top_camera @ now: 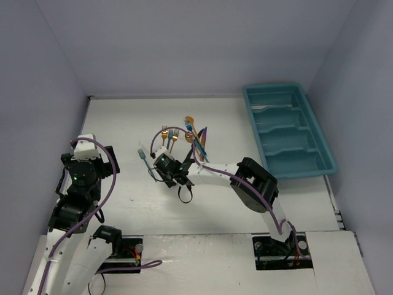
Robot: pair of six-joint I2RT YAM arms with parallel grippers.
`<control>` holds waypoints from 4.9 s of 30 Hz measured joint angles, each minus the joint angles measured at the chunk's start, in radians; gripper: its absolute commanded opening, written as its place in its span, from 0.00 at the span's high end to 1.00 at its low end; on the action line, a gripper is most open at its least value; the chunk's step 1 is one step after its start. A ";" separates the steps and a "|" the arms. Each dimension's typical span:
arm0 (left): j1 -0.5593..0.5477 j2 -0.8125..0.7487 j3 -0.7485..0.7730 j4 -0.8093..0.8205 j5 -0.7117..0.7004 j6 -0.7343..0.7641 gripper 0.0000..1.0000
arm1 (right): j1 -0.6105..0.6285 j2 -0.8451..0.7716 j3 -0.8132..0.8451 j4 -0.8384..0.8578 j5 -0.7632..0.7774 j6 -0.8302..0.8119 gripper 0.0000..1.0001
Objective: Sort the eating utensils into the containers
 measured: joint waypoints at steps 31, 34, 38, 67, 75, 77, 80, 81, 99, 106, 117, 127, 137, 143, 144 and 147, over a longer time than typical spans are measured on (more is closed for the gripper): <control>0.000 0.000 0.000 0.000 0.000 0.000 0.10 | -0.057 0.123 0.177 0.021 -0.050 -0.025 1.00; 0.000 0.000 0.000 0.000 0.000 0.000 0.10 | -0.072 0.083 0.159 -0.013 -0.042 -0.033 1.00; 0.000 0.000 0.000 0.000 0.000 0.000 0.10 | -0.118 -0.028 0.150 -0.039 -0.041 -0.051 1.00; 0.000 0.013 0.000 -0.001 0.000 0.000 0.10 | -1.080 -0.012 0.140 0.283 -0.082 0.616 1.00; 0.000 0.034 0.000 -0.001 0.000 0.000 0.10 | -1.107 0.153 0.295 0.319 -0.087 0.779 0.96; 0.000 0.039 0.000 -0.001 0.000 0.000 0.10 | -1.107 0.175 0.322 0.327 -0.089 0.801 0.84; 0.000 0.043 0.000 -0.002 0.000 0.000 0.10 | -1.107 0.203 0.360 0.347 -0.100 0.825 0.65; 0.000 0.043 0.000 -0.002 0.000 0.000 0.10 | -1.107 0.208 0.364 0.352 -0.105 0.827 0.63; 0.000 0.030 0.000 -0.002 0.001 0.000 0.10 | -0.975 -0.213 0.077 0.321 -0.201 0.341 0.59; 0.000 0.015 0.000 -0.002 0.001 0.000 0.10 | -0.636 -0.488 -0.051 0.270 -0.171 0.095 0.60; 0.000 0.006 0.000 -0.002 0.000 0.000 0.10 | -0.216 -0.397 -0.124 0.085 -0.064 -0.053 0.60; 0.000 0.006 0.000 -0.002 0.000 0.000 0.10 | -0.001 -0.247 -0.138 0.029 -0.043 -0.043 0.56; 0.000 -0.007 0.000 -0.002 0.000 0.000 0.10 | 0.061 -0.090 -0.064 -0.005 -0.041 -0.008 0.56; 0.000 -0.012 0.000 -0.003 0.000 0.000 0.10 | 0.065 -0.028 -0.023 -0.005 -0.033 0.023 0.57; 0.000 -0.012 0.000 -0.003 0.000 0.000 0.10 | 0.065 -0.020 -0.017 -0.006 -0.030 0.028 0.57; 0.000 -0.015 0.000 -0.005 0.000 0.000 0.10 | 0.065 -0.003 0.001 -0.004 -0.023 0.038 0.57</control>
